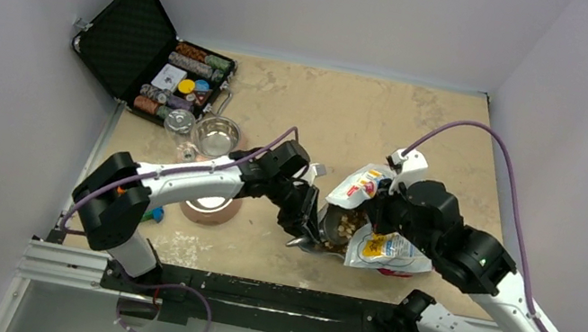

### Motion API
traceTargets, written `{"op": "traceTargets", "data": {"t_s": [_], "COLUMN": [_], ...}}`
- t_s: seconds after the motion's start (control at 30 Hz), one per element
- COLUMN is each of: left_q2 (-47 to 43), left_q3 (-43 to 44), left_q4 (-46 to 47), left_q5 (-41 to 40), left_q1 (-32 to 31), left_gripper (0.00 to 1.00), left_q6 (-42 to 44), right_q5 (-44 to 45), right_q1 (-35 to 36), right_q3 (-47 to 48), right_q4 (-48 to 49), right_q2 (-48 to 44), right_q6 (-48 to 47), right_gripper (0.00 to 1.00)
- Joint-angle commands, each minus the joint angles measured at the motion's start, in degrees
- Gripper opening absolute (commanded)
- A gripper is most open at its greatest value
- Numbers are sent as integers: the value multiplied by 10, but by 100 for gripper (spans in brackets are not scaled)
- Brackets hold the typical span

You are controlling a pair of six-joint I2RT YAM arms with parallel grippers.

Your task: Serve the pet food

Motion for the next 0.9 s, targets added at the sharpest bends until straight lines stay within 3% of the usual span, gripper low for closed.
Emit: {"op": "traceTargets", "data": {"t_s": [0.0, 0.23, 0.37, 0.43, 0.57, 0.63, 0.73, 0.87], "left_q2": [-67, -70, -132, -150, -62, -89, -131, -120], "left_q3": [-55, -121, -159, -190, -165, -204, -205, -222], "left_q4": [119, 286, 236, 288, 375, 417, 334, 431], "left_q5": [48, 92, 117, 126, 162, 162, 140, 150], "left_q1": [8, 14, 30, 39, 38, 43, 44, 44], "left_gripper": [0, 0, 0, 0, 0, 0, 0, 0], "left_q6": [31, -48, -39, -64, -104, -141, -84, -151], "right_q5": [44, 59, 57, 56, 69, 72, 66, 64], "right_q1": [0, 0, 0, 0, 0, 0, 0, 0], "right_q3": [35, 23, 16, 14, 34, 48, 56, 69], "right_q4": [40, 44, 46, 50, 41, 38, 36, 24], "right_q2": [-33, -44, -46, -43, -30, -26, -19, -11], "right_q6": [6, 19, 36, 39, 37, 32, 24, 26], "right_gripper": [0, 0, 0, 0, 0, 0, 0, 0]}}
